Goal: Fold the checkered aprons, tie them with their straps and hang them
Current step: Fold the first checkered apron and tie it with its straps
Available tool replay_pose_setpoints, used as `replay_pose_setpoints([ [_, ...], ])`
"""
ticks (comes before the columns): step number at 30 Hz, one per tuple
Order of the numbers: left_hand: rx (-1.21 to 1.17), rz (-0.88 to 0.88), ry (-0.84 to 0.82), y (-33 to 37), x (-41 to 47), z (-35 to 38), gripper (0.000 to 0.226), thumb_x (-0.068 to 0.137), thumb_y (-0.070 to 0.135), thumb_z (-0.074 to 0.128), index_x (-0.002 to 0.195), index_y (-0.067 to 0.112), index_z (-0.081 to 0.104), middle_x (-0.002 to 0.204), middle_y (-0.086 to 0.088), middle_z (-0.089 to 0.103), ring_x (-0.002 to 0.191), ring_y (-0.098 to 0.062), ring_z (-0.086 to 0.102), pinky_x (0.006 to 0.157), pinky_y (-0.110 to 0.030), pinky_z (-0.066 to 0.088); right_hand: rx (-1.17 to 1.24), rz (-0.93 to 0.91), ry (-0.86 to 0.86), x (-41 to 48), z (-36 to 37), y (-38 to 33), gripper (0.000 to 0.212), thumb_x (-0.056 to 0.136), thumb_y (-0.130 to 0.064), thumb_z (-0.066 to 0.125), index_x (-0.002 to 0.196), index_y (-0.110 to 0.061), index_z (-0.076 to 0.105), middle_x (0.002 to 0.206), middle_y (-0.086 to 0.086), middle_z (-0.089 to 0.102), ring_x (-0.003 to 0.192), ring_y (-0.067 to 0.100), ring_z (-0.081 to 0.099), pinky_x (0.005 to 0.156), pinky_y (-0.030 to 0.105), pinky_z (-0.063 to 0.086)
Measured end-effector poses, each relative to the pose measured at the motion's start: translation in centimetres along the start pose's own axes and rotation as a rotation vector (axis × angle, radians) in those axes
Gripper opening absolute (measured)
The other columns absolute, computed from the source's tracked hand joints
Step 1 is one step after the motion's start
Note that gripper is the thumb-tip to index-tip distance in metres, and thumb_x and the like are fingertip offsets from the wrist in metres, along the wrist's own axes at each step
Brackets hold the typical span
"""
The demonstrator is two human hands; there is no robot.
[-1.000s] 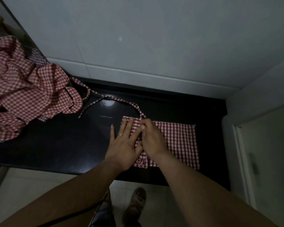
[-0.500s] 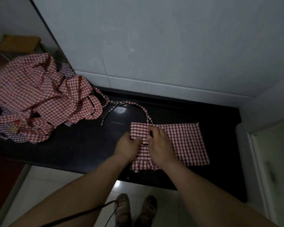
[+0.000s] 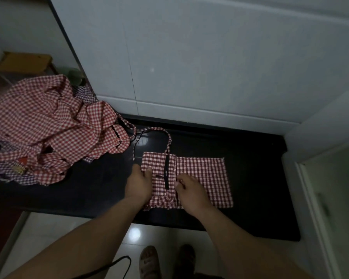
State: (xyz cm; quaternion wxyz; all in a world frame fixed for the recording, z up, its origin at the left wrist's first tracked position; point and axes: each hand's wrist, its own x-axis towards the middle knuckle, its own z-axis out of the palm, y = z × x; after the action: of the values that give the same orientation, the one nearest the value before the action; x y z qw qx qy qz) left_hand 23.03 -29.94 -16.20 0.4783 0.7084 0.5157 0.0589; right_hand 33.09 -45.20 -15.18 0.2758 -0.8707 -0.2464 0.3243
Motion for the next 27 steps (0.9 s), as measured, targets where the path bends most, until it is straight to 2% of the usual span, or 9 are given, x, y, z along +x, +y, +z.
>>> replay_pose_setpoints([
  [3,0.026,-0.003,0.006,-0.2,0.0,0.0,0.026,0.107,0.039,0.048,0.105,0.014,0.047,0.102,-0.016,0.069,0.095,-0.040,0.067,0.088,-0.052,0.056,0.033,0.033,0.009,0.2,0.0,-0.8,0.032,0.101,-0.043,0.059,0.128,-0.028,0.052,0.124,-0.006,0.056,0.104,0.012,0.057,0.087,0.032,0.050],
  [7,0.037,0.029,0.031,0.6,-0.3,-0.6,0.025,0.107,0.039,0.049,0.105,0.014,0.045,0.099,-0.014,0.069,0.092,-0.038,0.068,0.084,-0.051,0.057,-0.024,-0.100,0.027,1.0,0.3,-1.2,0.018,0.100,-0.031,0.063,0.114,-0.032,0.053,0.115,-0.007,0.060,0.094,0.008,0.059,0.073,0.027,0.048],
  [9,-0.023,0.105,0.007,1.4,-1.1,-1.0,0.027,0.105,0.044,0.053,0.106,0.017,0.049,0.094,-0.005,0.071,0.088,-0.028,0.069,0.082,-0.050,0.058,0.109,-0.021,-0.073,1.4,0.3,-1.3,0.011,0.103,-0.027,0.059,0.113,-0.032,0.058,0.107,-0.005,0.067,0.093,0.010,0.065,0.082,0.035,0.058],
  [13,-0.211,0.206,-0.159,3.5,-3.4,-0.9,0.028,0.106,0.050,0.050,0.103,0.027,0.065,0.097,0.008,0.073,0.095,-0.011,0.069,0.093,-0.045,0.056,0.429,0.211,-0.178,1.4,-2.2,-1.2,0.026,0.107,-0.034,0.047,0.110,-0.028,0.072,0.108,0.001,0.075,0.102,0.022,0.070,0.100,0.046,0.055],
  [16,-0.100,0.414,-0.181,3.4,-5.0,1.3,0.024,0.105,0.046,0.050,0.120,0.036,0.065,0.119,0.016,0.061,0.115,-0.004,0.058,0.104,-0.041,0.049,0.913,0.329,-0.292,0.7,-4.7,-1.6,0.042,0.109,-0.043,0.040,0.115,-0.020,0.074,0.115,0.006,0.078,0.110,0.024,0.072,0.100,0.042,0.055],
  [18,0.066,0.512,-0.195,2.5,-5.6,3.5,0.042,0.099,0.055,0.051,0.138,0.040,0.053,0.140,0.016,0.049,0.131,-0.006,0.047,0.112,-0.040,0.043,1.021,0.389,-0.270,0.7,-5.6,-1.2,0.052,0.107,-0.053,0.040,0.115,-0.017,0.075,0.115,0.011,0.078,0.107,0.027,0.074,0.096,0.043,0.056],
  [20,0.192,0.522,-0.186,1.6,-5.9,5.8,0.056,0.097,0.057,0.052,0.148,0.039,0.040,0.155,0.010,0.037,0.142,-0.011,0.039,0.119,-0.043,0.037,0.999,0.468,-0.168,0.8,-5.8,-0.3,0.058,0.105,-0.063,0.035,0.113,-0.020,0.074,0.108,0.012,0.078,0.102,0.029,0.075,0.094,0.045,0.057],
  [23,0.357,0.534,-0.141,1.1,-6.2,7.7,0.059,0.100,0.053,0.049,0.154,0.038,0.032,0.164,0.004,0.026,0.151,-0.016,0.028,0.126,-0.045,0.025,0.893,0.481,0.007,0.7,-5.1,1.5,0.054,0.101,-0.071,0.033,0.112,-0.032,0.068,0.111,0.005,0.074,0.107,0.026,0.070,0.103,0.050,0.052],
  [27,0.377,0.539,-0.153,1.0,-6.0,8.4,0.056,0.103,0.050,0.047,0.156,0.037,0.035,0.166,0.002,0.027,0.153,-0.018,0.025,0.126,-0.042,0.021,0.646,0.335,0.006,0.4,-4.3,2.9,0.052,0.090,-0.073,0.054,0.122,-0.034,0.067,0.116,-0.006,0.075,0.106,0.016,0.072,0.100,0.046,0.055],
])
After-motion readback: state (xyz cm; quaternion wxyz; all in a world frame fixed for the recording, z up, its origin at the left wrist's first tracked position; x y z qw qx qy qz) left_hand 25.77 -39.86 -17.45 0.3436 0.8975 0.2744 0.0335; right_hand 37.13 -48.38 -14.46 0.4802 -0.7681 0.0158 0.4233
